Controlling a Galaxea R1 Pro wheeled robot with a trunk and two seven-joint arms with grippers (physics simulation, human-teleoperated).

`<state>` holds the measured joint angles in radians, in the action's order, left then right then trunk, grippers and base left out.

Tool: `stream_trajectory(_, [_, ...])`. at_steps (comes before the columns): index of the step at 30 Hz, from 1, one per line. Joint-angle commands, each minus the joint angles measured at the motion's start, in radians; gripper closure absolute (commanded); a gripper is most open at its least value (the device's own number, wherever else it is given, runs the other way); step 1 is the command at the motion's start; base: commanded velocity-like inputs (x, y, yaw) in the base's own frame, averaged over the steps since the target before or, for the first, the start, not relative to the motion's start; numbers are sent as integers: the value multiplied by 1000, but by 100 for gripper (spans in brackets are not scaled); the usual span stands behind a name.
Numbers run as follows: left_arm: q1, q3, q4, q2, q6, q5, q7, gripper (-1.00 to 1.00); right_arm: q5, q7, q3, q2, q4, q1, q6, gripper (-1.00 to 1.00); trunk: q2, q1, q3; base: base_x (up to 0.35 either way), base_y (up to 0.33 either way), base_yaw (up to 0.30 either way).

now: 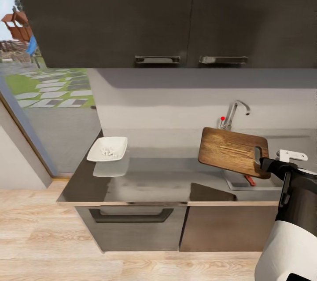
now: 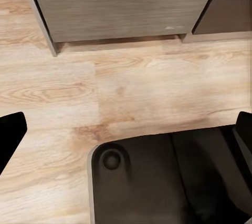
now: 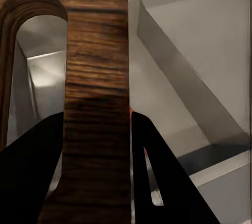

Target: In the kitchen, take the Vidalia onion out of the sink, dice it on the chopping board with the paring knife, put the diced onion into the bowl on the countertop, then place both the paring knife and the chopping board into the sink.

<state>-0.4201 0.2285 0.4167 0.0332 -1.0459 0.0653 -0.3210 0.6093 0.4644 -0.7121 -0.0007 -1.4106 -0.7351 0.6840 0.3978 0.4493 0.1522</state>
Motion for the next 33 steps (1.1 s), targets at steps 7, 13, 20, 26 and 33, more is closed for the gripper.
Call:
stream_trajectory(7, [0, 9, 2, -1, -1, 7, -6, -100, 10, 10, 0, 2, 1, -1, 2, 100, 2, 1, 2, 0, -198, 0])
stream_trajectory(13, [0, 8, 2, -1, -1, 7, -6, -100, 10, 8, 0, 2, 1, -1, 2, 100, 2, 1, 2, 0, -204, 0])
stream_trajectory(20, [0, 8, 2, -1, -1, 7, -6, -100, 10, 8, 0, 3, 1, -1, 2, 100, 2, 1, 2, 0, -211, 0])
stream_trajectory(26, [0, 8, 2, -1, -1, 7, -6, -100, 10, 8, 0, 4, 1, -1, 2, 100, 2, 1, 2, 0, -217, 0])
stream_trajectory(33, [0, 8, 3, -1, -1, 6, -6, -100, 10, 8, 0, 4, 1, -1, 2, 100, 2, 1, 2, 79, -155, 0])
